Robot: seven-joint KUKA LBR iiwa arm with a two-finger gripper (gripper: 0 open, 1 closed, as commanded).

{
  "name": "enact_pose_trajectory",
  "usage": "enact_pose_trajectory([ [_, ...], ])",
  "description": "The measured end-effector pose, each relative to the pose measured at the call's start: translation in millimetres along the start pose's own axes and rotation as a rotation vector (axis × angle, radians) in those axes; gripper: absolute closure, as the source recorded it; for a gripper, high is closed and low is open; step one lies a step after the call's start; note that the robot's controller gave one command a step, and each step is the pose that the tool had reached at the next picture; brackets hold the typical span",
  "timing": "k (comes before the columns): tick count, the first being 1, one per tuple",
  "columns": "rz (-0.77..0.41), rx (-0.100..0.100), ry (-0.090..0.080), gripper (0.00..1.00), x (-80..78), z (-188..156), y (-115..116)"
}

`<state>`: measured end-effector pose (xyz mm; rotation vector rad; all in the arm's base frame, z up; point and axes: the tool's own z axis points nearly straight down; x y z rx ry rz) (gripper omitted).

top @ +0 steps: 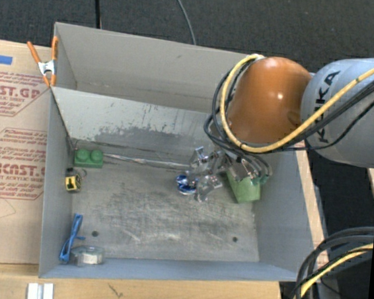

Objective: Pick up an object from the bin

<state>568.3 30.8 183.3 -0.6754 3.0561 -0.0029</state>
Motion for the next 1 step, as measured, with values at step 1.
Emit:
enact_pose_trajectory([
  [1, -0.311, -0.003, 0.003, 1.0, 2.3, -64.8, -2.2],
])
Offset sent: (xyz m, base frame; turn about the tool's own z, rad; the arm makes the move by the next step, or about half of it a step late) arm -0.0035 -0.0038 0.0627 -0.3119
